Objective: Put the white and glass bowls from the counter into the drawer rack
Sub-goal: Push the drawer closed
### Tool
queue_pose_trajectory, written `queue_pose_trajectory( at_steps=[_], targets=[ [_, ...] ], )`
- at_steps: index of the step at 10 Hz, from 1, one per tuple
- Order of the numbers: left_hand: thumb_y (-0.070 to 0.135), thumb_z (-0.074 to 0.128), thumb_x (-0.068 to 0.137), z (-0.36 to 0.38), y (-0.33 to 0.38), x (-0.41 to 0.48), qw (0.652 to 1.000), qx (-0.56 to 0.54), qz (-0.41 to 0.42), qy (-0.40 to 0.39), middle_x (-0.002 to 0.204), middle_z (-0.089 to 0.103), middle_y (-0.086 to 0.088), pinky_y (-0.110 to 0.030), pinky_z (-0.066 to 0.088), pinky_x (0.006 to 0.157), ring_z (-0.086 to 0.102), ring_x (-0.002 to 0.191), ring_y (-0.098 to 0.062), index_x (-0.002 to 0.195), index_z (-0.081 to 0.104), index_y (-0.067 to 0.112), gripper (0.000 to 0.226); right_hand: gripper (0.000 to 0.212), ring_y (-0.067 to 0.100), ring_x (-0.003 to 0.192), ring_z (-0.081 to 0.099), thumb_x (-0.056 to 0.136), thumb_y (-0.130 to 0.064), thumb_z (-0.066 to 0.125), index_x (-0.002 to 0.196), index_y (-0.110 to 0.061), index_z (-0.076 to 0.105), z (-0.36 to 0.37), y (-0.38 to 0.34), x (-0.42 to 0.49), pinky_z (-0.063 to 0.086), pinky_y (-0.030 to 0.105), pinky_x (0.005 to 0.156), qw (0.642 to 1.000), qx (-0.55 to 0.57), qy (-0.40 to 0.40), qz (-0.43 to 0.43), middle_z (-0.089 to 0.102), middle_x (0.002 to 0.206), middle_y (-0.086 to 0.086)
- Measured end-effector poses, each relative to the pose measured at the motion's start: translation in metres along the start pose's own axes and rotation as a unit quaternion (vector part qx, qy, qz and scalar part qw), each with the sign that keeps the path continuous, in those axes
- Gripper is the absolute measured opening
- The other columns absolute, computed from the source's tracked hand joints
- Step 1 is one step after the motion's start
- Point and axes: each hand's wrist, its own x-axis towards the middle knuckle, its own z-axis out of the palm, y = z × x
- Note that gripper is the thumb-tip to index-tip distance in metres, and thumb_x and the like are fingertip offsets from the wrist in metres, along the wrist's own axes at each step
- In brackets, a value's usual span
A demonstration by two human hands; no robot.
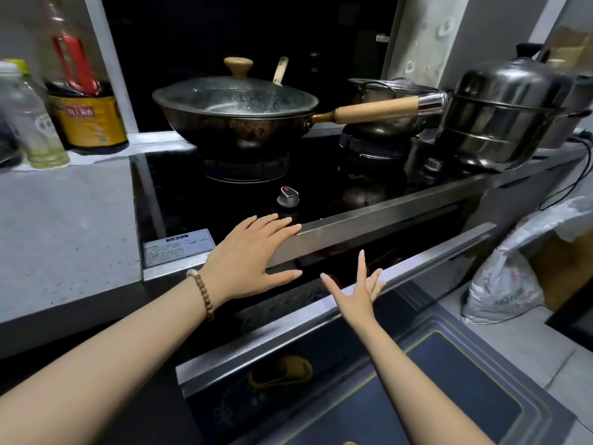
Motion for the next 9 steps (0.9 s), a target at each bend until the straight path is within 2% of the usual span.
queue_pose_trajectory(
  at_steps=[2,4,6,7,8,9],
  targets=[
    [0.075,0.034,0.080,-0.002,0.000,0.000,1.000,-0.013,-0.004,0.000,0.156,0.022,0.010,-0.031,0.008,0.119,0.014,0.145,-0.010,0.148,0.020,0.032,0.081,0.111,0.021,0.143,-0.027,0.071,-0.056,0.071,0.141,-0.053,-0.015,-0.001,-0.007,0.023,0.006,0.053,0.115,0.998,-0.007,-0.068,-0.017,-0.027,0.156,-0.003],
    [0.072,0.038,0.082,-0.005,0.002,0.000,1.000,-0.018,-0.006,-0.014,0.157,0.021,0.009,-0.030,0.007,0.119,0.014,0.145,-0.010,0.148,0.019,0.032,0.080,0.119,0.028,0.147,-0.006,0.072,-0.047,0.074,0.139,-0.049,-0.024,0.004,-0.008,0.027,0.017,0.051,0.114,0.996,0.018,-0.090,-0.020,-0.027,0.156,-0.002],
    [0.071,0.042,0.081,-0.010,0.005,0.000,0.999,-0.028,-0.013,-0.031,0.157,0.020,0.007,-0.032,0.008,0.120,0.013,0.145,-0.012,0.149,0.020,0.030,0.082,0.110,0.023,0.147,-0.002,0.074,-0.049,0.071,0.145,-0.045,-0.012,-0.009,-0.008,0.021,0.019,0.046,0.114,0.996,-0.016,-0.089,-0.027,-0.020,0.158,-0.007],
    [0.071,0.043,0.081,-0.011,0.005,0.000,0.999,-0.030,-0.013,-0.035,0.157,0.020,0.007,-0.034,0.010,0.120,0.013,0.145,-0.012,0.149,0.020,0.029,0.083,0.102,0.020,0.147,0.002,0.077,-0.046,0.069,0.148,-0.041,-0.004,-0.030,-0.033,0.010,0.021,0.042,0.113,0.996,-0.017,-0.069,-0.052,-0.016,0.158,-0.008],
    [0.072,0.043,0.080,-0.013,0.006,0.000,0.998,-0.034,-0.012,-0.045,0.158,0.019,0.006,-0.035,0.010,0.120,0.014,0.145,-0.014,0.149,0.019,0.029,0.085,0.087,0.021,0.146,0.015,0.083,-0.036,0.067,0.149,-0.031,0.010,-0.053,-0.068,-0.007,0.026,0.041,0.113,0.996,-0.007,0.027,-0.084,0.000,0.160,-0.003],
    [0.074,0.041,0.079,-0.015,0.006,-0.001,0.998,-0.031,-0.016,-0.048,0.158,0.019,0.006,-0.035,0.010,0.120,0.014,0.146,-0.015,0.149,0.018,0.029,0.086,0.073,0.016,0.138,0.031,0.084,-0.033,0.066,0.145,-0.028,0.025,-0.081,-0.126,-0.032,0.035,0.034,0.109,0.987,0.045,0.090,-0.128,0.022,0.155,0.000]
  ],
)
